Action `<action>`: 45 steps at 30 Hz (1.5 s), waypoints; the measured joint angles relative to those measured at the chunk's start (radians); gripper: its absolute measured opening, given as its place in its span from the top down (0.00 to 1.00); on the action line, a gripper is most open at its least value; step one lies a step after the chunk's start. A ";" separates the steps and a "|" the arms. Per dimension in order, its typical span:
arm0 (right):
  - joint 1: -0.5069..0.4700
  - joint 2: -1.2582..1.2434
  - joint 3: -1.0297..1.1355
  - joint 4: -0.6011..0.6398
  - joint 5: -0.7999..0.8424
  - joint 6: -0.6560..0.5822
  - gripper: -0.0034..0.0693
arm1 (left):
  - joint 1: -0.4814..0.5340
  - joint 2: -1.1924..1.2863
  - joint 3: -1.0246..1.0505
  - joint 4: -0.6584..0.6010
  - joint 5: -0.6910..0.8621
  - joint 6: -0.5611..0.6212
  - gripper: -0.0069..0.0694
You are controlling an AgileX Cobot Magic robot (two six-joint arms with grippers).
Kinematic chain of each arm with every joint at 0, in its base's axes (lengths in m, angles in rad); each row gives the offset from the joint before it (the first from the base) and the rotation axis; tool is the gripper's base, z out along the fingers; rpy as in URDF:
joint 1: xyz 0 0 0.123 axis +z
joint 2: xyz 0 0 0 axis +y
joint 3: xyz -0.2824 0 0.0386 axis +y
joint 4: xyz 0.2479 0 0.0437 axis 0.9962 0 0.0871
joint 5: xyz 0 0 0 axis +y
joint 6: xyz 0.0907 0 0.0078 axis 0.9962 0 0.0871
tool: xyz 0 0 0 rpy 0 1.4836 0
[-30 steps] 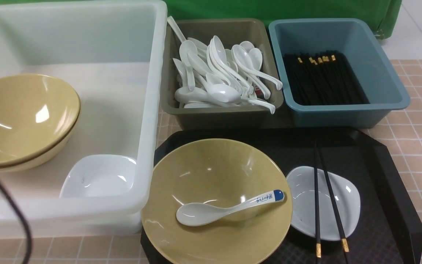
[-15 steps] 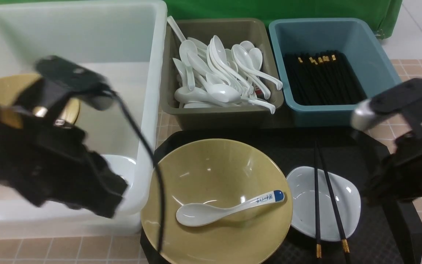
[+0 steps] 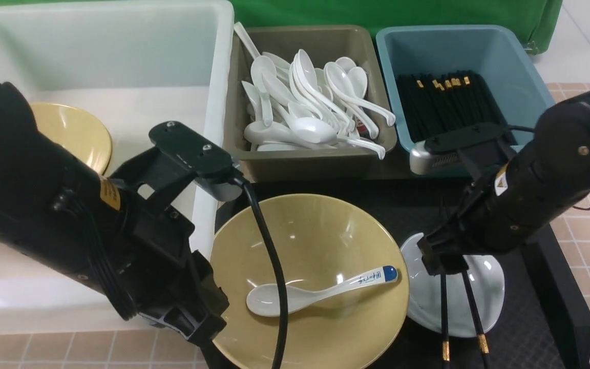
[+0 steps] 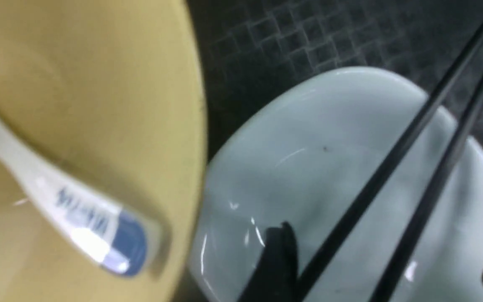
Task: On brown table put chopsticks spoon bowls plates into blue grey white boxes.
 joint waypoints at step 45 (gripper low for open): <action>-0.010 -0.135 -0.093 -0.085 0.102 -0.097 0.73 | 0.000 0.154 -0.038 -0.035 -0.322 -0.056 0.91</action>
